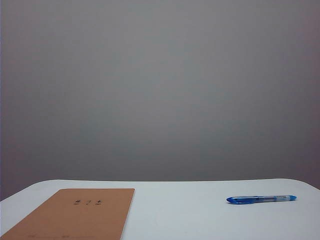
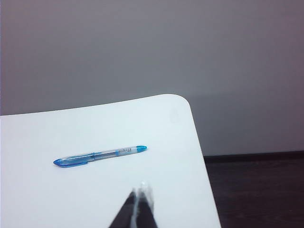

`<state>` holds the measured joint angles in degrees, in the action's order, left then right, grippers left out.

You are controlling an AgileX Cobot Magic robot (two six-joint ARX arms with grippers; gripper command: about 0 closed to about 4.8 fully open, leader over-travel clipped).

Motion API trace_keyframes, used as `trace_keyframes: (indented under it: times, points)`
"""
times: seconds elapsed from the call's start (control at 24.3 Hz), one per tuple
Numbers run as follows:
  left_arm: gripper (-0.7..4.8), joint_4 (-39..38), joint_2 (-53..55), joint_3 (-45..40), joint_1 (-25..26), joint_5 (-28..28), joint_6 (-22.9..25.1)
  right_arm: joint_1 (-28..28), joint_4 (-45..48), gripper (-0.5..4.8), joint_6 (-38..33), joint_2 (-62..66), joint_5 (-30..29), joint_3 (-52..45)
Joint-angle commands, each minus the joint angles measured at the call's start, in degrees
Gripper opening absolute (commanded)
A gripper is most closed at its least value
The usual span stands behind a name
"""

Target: Pick up a pen on the table and place it on the notebook.

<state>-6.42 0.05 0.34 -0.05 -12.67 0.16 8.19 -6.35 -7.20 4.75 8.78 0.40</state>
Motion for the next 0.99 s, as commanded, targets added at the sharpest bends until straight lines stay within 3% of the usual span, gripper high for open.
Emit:
trace_keyframes:
  times: [0.04, 0.21, 0.49, 0.62, 0.74, 0.86, 0.99]
  points:
    - [-0.05, 1.0, 0.0, 0.0, 0.0, -0.2, -0.2, 0.0, 1.0, -0.01, 0.0, 0.0, 0.6, -0.3]
    - [-0.05, 1.0, 0.0, 0.0, 0.0, -0.2, -3.7, 0.0, 1.0, -0.01, 0.0, 0.0, 0.6, -0.3]
    - [-0.05, 1.0, 0.0, 0.0, 0.0, -0.2, -3.8, 0.0, 1.0, -0.01, -0.3, 0.0, 0.2, -0.3]
    - [-0.05, 1.9, 0.0, 1.8, 0.0, -0.4, -8.9, 0.0, 3.1, -0.01, -0.3, 0.0, 0.1, -0.2]
    - [-0.05, 3.8, 0.1, 4.3, 0.0, -0.4, -10.7, 0.0, 4.8, -0.02, -0.3, 0.1, 0.1, 0.9]
    - [-0.05, 4.4, 5.7, 8.4, 0.0, -0.6, -12.8, 0.0, 4.9, -0.02, -0.3, 2.1, 2.6, 4.9]
    - [-0.05, 6.4, 19.0, 15.3, 0.0, -5.6, -10.7, 0.0, 12.3, -0.02, -0.3, 8.4, 3.3, 8.2]
